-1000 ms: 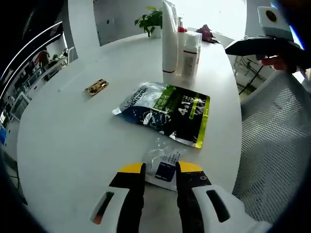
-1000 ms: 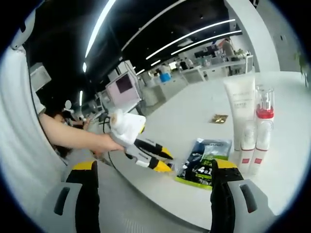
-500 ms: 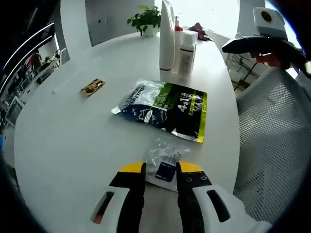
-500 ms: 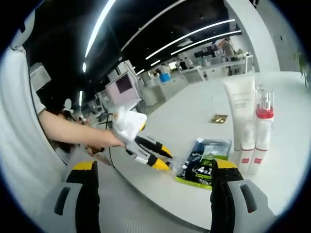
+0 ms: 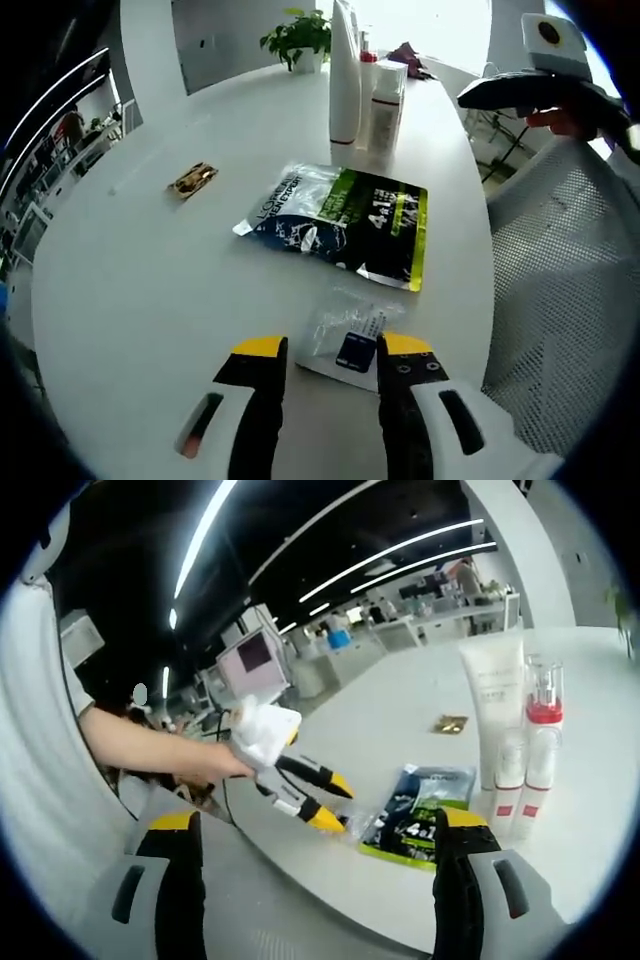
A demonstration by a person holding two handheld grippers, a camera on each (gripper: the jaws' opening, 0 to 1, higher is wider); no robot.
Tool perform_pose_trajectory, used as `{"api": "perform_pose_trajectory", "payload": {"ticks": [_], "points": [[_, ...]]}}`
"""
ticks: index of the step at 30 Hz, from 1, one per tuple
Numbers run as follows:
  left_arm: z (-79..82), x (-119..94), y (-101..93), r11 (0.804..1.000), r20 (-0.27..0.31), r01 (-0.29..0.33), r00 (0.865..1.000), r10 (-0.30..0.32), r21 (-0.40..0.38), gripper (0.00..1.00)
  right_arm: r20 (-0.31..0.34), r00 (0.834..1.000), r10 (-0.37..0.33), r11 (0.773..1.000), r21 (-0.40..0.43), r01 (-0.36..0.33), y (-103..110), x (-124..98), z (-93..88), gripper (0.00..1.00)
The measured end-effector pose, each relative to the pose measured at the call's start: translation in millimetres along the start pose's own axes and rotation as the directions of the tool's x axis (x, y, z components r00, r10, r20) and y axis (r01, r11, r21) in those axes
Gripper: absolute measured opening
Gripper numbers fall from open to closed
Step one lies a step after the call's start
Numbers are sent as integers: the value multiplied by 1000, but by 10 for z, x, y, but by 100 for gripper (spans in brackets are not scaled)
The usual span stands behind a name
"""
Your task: Arrange the skincare products in the storage area until every visible bottle or jar stands upright without overlapping.
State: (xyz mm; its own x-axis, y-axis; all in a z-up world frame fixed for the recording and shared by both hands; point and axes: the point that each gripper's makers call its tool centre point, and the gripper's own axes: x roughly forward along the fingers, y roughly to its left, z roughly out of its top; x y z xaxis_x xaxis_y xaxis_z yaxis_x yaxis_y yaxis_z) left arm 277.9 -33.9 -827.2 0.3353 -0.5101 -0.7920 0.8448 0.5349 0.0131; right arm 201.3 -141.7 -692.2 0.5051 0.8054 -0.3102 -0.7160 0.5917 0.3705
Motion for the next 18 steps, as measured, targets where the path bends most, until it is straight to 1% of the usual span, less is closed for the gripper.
{"api": "perform_pose_trajectory", "payload": {"ticks": [3, 8, 11, 14, 16, 18], "points": [[6, -39, 21, 1000, 9, -20, 1000, 20, -13, 36, 0, 1000, 0, 1000, -2, 0, 4, 1, 3, 96], [22, -147, 71, 995, 33, -66, 997, 68, -69, 36, -2, 1000, 4, 1000, -6, -4, 20, 4, 0, 95], [49, -240, 85, 985, 61, -101, 992, 110, -138, 38, 0, 1000, 3, 1000, -5, -3, 23, 3, 4, 95], [37, -312, 78, 976, 75, -122, 988, 137, -180, 39, 1, 1000, 3, 1000, -4, -3, 22, 1, 4, 96], [-45, -321, 99, 972, 73, -126, 987, 143, -199, 40, -2, 1000, 3, 1000, -3, -3, 18, 0, -4, 96], [-100, -346, 96, 965, 74, -128, 986, 149, -230, 43, -3, 1000, 2, 1000, -3, -2, 14, -2, -9, 96]]}}
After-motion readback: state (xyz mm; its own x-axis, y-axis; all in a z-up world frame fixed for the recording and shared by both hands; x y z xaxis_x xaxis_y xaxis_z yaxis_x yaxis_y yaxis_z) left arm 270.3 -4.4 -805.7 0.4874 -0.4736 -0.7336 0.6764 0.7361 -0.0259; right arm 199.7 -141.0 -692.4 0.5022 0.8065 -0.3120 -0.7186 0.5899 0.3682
